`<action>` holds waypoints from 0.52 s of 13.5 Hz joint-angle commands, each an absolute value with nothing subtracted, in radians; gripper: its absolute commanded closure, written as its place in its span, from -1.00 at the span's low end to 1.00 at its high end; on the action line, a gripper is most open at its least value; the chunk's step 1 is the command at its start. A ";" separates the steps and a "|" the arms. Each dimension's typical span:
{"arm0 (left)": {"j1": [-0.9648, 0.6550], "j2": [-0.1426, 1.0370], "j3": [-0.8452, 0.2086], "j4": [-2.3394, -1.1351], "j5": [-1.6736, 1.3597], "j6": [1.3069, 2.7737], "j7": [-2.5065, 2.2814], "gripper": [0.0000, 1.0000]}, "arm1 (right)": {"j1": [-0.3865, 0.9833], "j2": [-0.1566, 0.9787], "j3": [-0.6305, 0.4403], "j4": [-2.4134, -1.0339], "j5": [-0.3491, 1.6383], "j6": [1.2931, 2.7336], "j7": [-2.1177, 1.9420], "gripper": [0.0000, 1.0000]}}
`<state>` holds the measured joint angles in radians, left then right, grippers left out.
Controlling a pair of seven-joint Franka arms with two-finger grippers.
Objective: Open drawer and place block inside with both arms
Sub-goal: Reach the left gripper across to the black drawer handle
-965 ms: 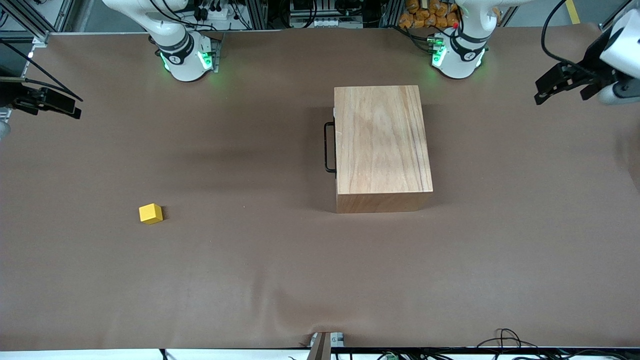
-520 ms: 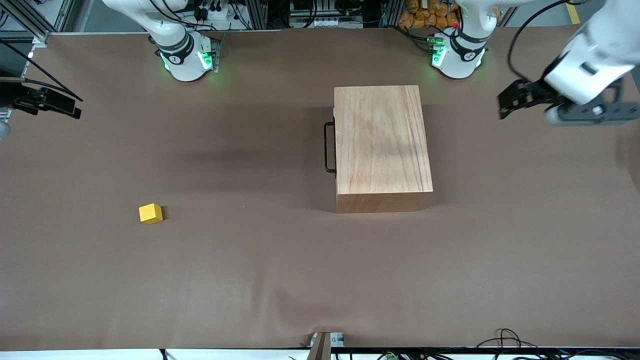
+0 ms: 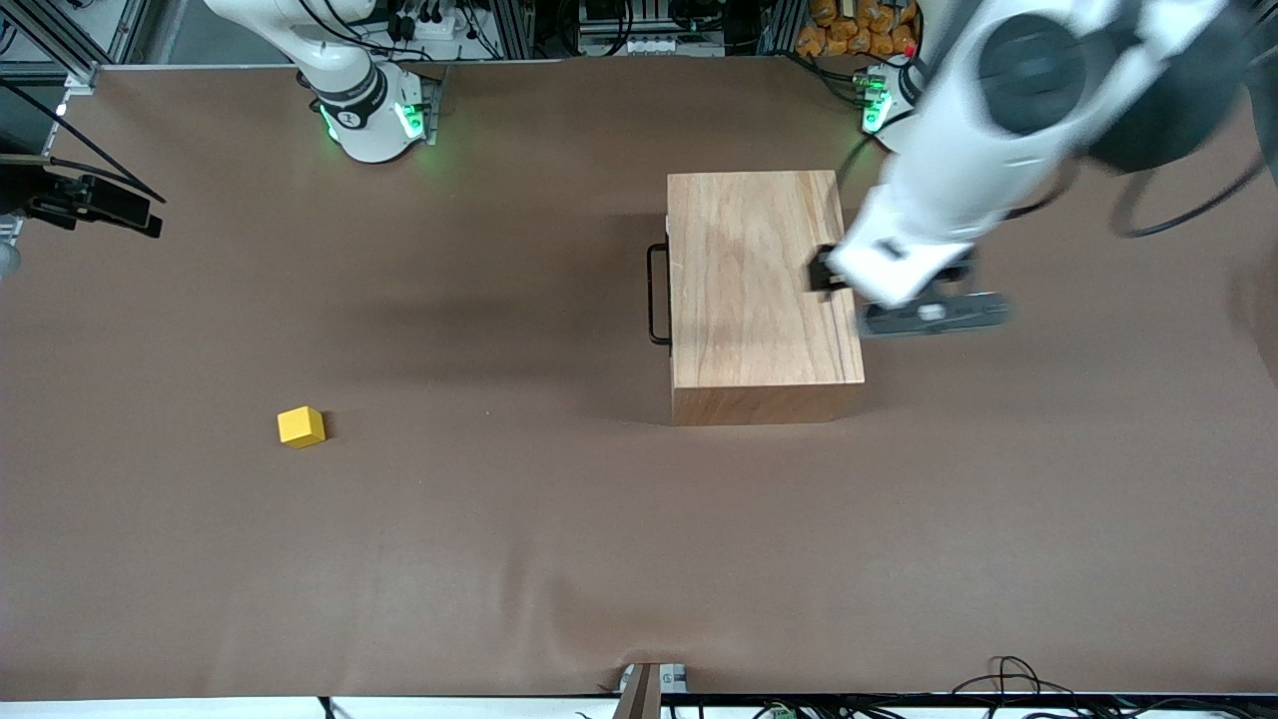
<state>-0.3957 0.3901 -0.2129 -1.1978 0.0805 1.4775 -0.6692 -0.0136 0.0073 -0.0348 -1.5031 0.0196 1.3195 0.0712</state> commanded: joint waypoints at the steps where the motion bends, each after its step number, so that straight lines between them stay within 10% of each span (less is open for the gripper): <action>1: -0.602 0.540 -0.079 -1.036 0.107 1.468 -0.788 -1.00 | -0.032 -0.006 -0.026 -1.513 0.021 1.319 0.080 -1.00; 4: -0.901 0.653 0.169 -0.997 0.103 1.497 -0.871 -1.00 | -0.040 -0.003 -0.026 -1.513 0.021 1.324 0.080 -1.00; 7: -1.000 0.733 0.206 -0.971 0.097 1.532 -0.960 -1.00 | -0.038 0.002 -0.025 -1.511 0.023 1.321 0.080 -1.00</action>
